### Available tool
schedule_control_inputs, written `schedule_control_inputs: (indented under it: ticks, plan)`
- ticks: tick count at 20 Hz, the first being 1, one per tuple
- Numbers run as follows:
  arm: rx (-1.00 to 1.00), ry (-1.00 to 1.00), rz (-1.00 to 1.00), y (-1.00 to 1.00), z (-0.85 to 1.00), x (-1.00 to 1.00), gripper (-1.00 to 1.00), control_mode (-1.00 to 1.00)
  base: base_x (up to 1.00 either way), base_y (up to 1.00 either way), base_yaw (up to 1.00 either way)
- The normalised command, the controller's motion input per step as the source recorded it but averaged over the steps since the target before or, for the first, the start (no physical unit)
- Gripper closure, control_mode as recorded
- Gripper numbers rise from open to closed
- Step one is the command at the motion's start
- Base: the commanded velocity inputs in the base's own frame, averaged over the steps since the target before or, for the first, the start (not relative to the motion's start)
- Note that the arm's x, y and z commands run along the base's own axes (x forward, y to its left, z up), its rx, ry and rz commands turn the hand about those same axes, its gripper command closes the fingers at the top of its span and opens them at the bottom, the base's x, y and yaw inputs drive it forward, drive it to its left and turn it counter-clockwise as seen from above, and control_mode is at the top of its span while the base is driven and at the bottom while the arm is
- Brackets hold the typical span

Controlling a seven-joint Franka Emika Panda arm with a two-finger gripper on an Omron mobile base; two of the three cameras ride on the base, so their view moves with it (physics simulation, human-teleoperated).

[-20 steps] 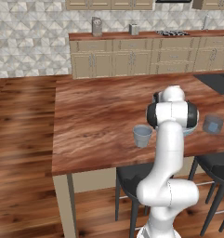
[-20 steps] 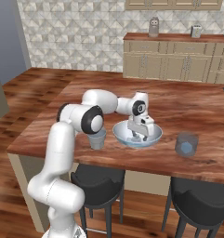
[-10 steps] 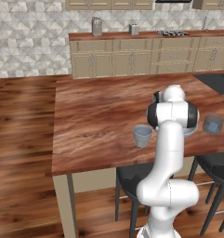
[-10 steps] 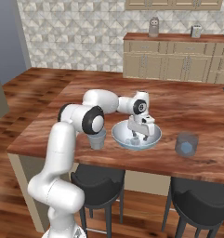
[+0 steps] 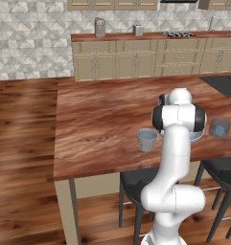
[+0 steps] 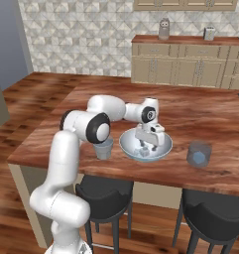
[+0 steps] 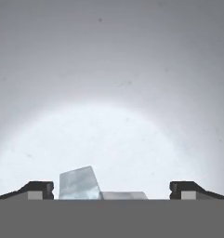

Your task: There are four ice cubes in the ice bowl. Place two ice cubes in each glass of water.

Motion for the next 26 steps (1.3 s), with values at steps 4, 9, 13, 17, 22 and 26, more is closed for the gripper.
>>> schedule_control_inputs:
  ticks: [4,9,13,17,22,26]
  plan:
    - [0.0,0.0,0.0,0.19,0.0,-0.05,-1.0,-1.0,0.0,0.0,0.0]
    - [0.0,0.0,-0.01,0.02,-0.04,-0.14,-1.0,-1.0,0.0,0.0,0.0]
    - [0.0,0.0,-0.05,0.0,0.0,-0.09,-1.0,-1.0,0.0,0.0,0.0]
    - [0.0,0.0,-0.07,0.0,0.0,-0.02,-1.0,-1.0,0.0,0.0,0.0]
    - [0.0,0.0,-0.06,-0.01,0.0,-0.15,-1.0,-1.0,0.0,0.0,0.0]
    - [0.0,0.0,-0.05,0.0,0.0,-0.2,-1.0,-1.0,0.0,0.0,0.0]
